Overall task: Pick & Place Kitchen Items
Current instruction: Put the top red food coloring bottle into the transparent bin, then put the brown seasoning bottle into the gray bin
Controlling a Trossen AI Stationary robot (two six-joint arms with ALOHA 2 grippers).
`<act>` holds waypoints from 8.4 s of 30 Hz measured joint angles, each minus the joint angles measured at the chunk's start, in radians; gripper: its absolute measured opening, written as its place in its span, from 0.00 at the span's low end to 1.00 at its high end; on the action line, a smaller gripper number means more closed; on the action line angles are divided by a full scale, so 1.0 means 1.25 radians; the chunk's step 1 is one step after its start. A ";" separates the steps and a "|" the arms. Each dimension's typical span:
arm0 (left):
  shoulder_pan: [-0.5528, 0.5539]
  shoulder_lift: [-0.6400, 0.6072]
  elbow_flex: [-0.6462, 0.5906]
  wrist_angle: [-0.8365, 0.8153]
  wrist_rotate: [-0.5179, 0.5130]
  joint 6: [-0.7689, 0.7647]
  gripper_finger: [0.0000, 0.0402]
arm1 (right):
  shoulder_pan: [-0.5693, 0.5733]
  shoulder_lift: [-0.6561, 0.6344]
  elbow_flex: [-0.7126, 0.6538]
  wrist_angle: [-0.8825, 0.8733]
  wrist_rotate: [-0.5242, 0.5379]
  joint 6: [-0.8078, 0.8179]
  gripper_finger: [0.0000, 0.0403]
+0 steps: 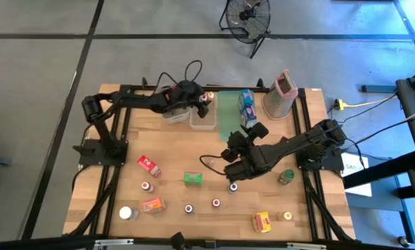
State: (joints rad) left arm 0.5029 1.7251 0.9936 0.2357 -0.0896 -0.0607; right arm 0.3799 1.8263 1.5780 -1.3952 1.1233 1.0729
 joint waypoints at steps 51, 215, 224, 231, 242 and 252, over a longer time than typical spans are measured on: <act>-0.424 -0.707 -0.020 -0.987 0.011 0.040 0.64 | 0.038 0.000 0.000 0.038 0.072 -0.025 0.56; -0.351 -0.671 -0.156 -0.547 0.072 0.226 0.64 | -0.166 0.090 0.203 0.544 -0.582 -0.859 0.44; -0.351 -0.671 -0.230 -0.379 0.074 0.227 0.64 | -0.166 0.090 0.204 0.636 -0.587 -0.912 0.44; -0.351 -0.671 -0.258 -0.311 0.075 0.224 0.64 | -0.168 0.090 0.204 0.653 -0.587 -0.920 0.44; -0.351 -0.591 -0.258 -0.240 0.093 0.206 0.64 | -0.168 0.090 0.204 0.671 -0.587 -0.934 0.44; -0.351 -0.584 -0.258 -0.208 0.092 0.225 0.64 | -0.168 0.090 0.204 0.670 -0.587 -0.934 0.44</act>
State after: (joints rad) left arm 0.0643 0.9951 0.6712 -0.0248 0.0259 0.2203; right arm 0.1696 1.9388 1.8336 -0.5580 0.3897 -0.0952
